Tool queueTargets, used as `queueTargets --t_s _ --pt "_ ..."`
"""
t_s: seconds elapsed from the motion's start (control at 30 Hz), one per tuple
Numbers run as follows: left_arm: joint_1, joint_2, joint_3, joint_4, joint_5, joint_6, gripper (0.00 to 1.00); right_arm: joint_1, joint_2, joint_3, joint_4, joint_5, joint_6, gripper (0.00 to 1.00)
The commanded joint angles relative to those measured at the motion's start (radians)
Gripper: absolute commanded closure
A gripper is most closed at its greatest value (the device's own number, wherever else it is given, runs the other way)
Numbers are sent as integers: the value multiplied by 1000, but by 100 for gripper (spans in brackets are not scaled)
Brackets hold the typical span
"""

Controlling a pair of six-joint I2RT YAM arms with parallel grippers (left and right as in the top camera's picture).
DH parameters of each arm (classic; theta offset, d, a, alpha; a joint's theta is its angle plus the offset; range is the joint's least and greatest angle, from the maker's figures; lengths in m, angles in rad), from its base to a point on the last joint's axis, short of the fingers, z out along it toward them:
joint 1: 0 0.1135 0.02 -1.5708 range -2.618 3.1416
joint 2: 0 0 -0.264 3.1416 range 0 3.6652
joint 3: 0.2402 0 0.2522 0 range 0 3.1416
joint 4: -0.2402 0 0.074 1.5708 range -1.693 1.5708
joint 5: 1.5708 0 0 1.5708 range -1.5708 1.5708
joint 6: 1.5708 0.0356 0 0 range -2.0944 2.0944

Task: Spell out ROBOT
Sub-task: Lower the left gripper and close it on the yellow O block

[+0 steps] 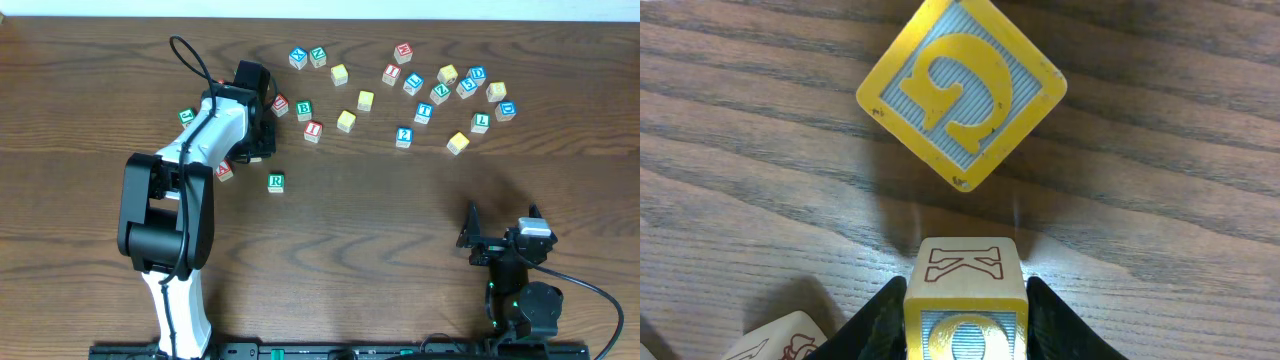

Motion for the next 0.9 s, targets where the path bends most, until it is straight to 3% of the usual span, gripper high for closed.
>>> queueTargets --t_s 0.0,0.23,0.87 --pt "2 5 7 -3 -2 2 64 3 -7 -1 -4 1 6 1" --pt "2 5 7 -4 -2 2 73 3 -7 -1 -4 1 6 1" --pt "2 -14 17 -21 -2 2 73 3 -7 -1 -4 1 6 1"
